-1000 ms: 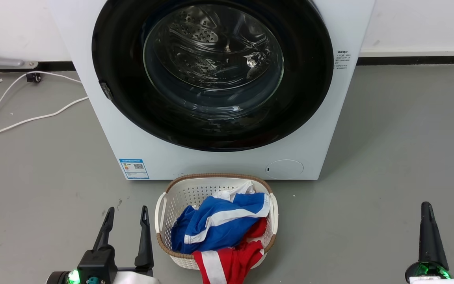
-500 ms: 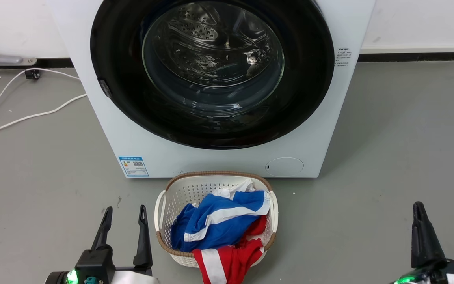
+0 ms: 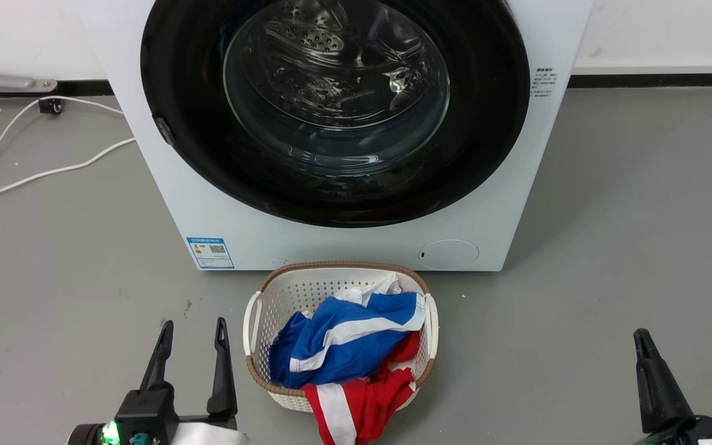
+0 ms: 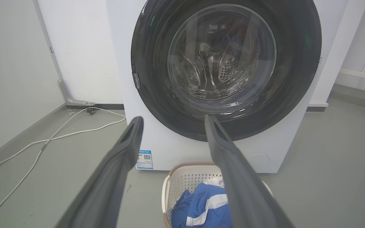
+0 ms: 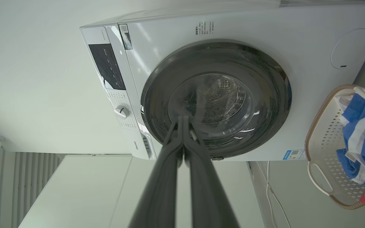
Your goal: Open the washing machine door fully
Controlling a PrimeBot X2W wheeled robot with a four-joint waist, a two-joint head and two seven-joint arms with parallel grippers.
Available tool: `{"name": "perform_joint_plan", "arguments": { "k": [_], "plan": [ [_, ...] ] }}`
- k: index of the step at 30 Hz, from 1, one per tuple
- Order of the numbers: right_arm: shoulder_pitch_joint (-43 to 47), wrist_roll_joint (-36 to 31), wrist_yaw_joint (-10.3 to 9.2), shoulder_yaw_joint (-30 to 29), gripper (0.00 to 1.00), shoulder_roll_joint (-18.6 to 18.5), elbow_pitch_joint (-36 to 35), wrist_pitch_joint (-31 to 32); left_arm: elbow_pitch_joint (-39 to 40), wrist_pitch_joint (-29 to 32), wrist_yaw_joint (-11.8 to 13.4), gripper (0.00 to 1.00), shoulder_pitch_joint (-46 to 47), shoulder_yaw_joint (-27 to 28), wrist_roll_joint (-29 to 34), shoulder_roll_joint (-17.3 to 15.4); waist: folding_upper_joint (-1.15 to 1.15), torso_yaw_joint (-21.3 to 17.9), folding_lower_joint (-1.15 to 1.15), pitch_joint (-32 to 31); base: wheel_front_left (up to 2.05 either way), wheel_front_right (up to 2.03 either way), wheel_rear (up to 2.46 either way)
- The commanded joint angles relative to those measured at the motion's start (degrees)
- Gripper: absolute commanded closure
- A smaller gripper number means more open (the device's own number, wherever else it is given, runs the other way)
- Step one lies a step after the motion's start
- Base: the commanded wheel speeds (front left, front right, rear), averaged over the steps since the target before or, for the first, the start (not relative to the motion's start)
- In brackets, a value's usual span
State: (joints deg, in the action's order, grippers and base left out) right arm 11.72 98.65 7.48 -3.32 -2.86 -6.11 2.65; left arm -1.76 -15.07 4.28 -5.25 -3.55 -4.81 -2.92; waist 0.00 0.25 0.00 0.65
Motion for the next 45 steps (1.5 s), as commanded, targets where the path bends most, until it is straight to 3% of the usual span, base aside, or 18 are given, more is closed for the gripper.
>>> {"name": "perform_joint_plan", "arguments": {
  "k": [1,8,14,19,34,45],
  "plan": [
    [-0.9,-0.5,0.02,-0.2,1.00,0.0,0.2,0.1,0.3,-0.2,0.2,0.00,0.4,0.1,0.1,0.0,0.00,0.0,0.00,0.2,0.00,0.00,0.00],
    [-7.6,-2.9,0.02,-5.4,1.00,-1.4,2.6,0.1,0.9,-0.2,0.2,0.00,2.1,0.3,0.7,0.0,0.00,0.7,0.00,2.3,0.00,0.00,0.00],
    [-23.0,-4.2,0.02,-10.9,1.00,-7.1,11.0,0.7,1.8,-0.2,0.1,0.00,5.2,0.0,1.6,0.0,0.00,1.7,0.00,6.9,0.00,0.00,0.00],
    [-32.4,-5.3,0.02,-11.6,1.00,-10.9,16.7,2.1,2.5,-0.2,0.0,0.00,7.7,-0.4,1.8,0.0,0.00,2.8,0.00,10.9,0.00,0.00,0.00],
    [-63.5,-10.4,0.02,-4.4,1.00,-22.1,29.7,11.4,5.7,-0.2,0.7,0.00,16.8,-2.3,1.1,0.0,0.00,6.8,0.00,26.7,0.00,0.00,0.00],
    [-77.2,-17.2,0.02,4.3,1.00,-25.5,36.8,19.1,5.2,-0.2,1.2,0.00,19.7,-4.1,-0.7,0.0,0.00,9.5,0.00,32.2,0.00,0.00,0.00]
  ]
}}
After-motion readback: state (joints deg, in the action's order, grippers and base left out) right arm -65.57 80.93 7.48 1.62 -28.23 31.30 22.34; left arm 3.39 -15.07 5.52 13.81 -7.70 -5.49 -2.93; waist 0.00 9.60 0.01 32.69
